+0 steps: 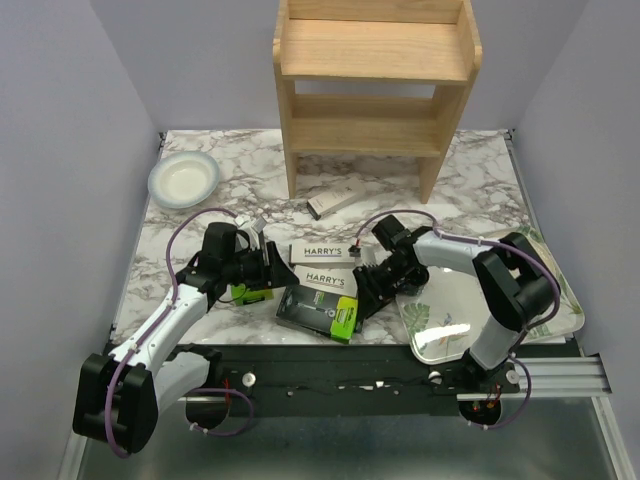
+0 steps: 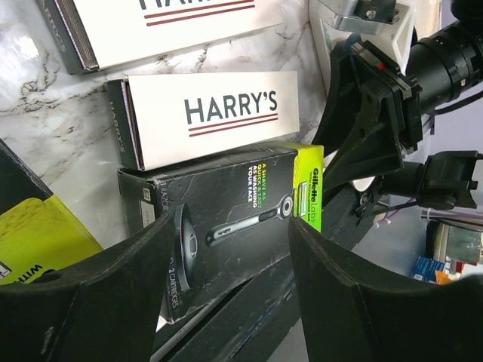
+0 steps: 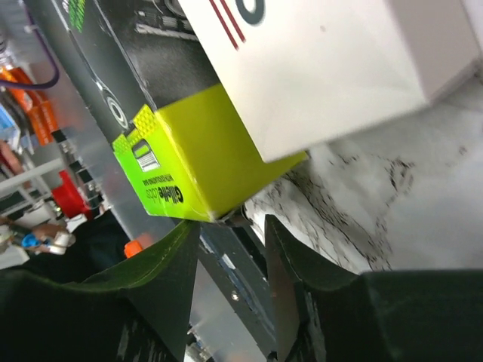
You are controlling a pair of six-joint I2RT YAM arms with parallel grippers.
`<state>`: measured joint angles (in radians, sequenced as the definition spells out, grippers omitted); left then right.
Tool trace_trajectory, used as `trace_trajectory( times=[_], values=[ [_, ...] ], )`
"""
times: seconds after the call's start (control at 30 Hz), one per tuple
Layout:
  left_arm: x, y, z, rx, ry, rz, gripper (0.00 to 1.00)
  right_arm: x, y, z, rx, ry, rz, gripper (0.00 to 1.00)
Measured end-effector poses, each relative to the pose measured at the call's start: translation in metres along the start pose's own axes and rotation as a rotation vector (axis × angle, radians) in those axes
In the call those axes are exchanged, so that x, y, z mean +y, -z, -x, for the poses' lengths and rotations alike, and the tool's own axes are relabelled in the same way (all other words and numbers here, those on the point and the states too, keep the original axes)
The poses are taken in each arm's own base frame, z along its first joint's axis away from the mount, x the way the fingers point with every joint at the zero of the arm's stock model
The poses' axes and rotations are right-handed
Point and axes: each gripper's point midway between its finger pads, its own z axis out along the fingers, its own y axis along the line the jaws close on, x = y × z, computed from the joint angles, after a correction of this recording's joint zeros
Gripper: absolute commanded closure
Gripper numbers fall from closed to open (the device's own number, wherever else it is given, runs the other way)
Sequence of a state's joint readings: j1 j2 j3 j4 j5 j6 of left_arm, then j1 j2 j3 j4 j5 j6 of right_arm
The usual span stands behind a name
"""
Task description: Place and organize the shaving razors onto the shelf
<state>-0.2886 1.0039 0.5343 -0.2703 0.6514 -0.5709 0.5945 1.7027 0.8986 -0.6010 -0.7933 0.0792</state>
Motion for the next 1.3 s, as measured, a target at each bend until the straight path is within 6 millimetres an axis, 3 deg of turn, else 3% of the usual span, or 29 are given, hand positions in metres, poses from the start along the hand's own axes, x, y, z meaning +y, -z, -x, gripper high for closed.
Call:
trace_trajectory(
  times=[0.07,0.1,0.17,0.2,0.43,0.5,0.57,0.67,0.83,0.93,1.1,1.3],
  values=[
    [0.000,0.000,0.000,-0.001,0.001,0.000,0.28,0.002,-0.002,0.002,0.009,0.004,0.023,0.64],
    [0.000,0.000,0.000,-0.001,0.001,0.000,0.28,0.004,-0.005,0.002,0.019,0.007,0.039,0.74],
    [0.000,0.000,0.000,-0.001,0.003,0.001,0.25,0.005,-0.009,0.002,0.036,0.017,0.062,0.83],
    [0.001,0.000,0.000,-0.001,0.003,0.004,0.24,0.005,-0.011,0.001,0.044,0.015,0.071,0.99],
    [0.003,0.004,0.009,-0.024,0.022,0.012,0.02,0.015,-0.008,0.006,0.049,0.043,0.116,0.99],
    [-0.001,0.009,0.018,-0.044,0.031,-0.007,0.01,0.023,-0.002,0.016,0.033,0.067,0.129,0.99],
    [-0.012,0.016,0.028,-0.063,0.040,-0.049,0.01,0.034,0.008,0.030,0.011,0.078,0.150,0.99],
    [-0.035,0.026,0.034,-0.054,0.068,-0.164,0.01,0.063,0.032,0.068,-0.074,0.107,0.227,0.99],
    [-0.053,0.035,0.020,0.022,0.160,-0.325,0.01,0.095,0.067,0.121,-0.216,0.146,0.329,0.99],
    [-0.058,0.038,0.004,0.096,0.249,-0.394,0.01,0.097,0.074,0.138,-0.260,0.141,0.356,0.99],
    [-0.057,0.038,-0.019,0.190,0.381,-0.428,0.01,0.081,0.074,0.154,-0.289,0.077,0.370,0.99],
    [-0.031,0.015,-0.022,0.206,0.577,-0.341,0.01,0.069,0.072,0.155,-0.294,0.019,0.371,0.98]
  ],
)
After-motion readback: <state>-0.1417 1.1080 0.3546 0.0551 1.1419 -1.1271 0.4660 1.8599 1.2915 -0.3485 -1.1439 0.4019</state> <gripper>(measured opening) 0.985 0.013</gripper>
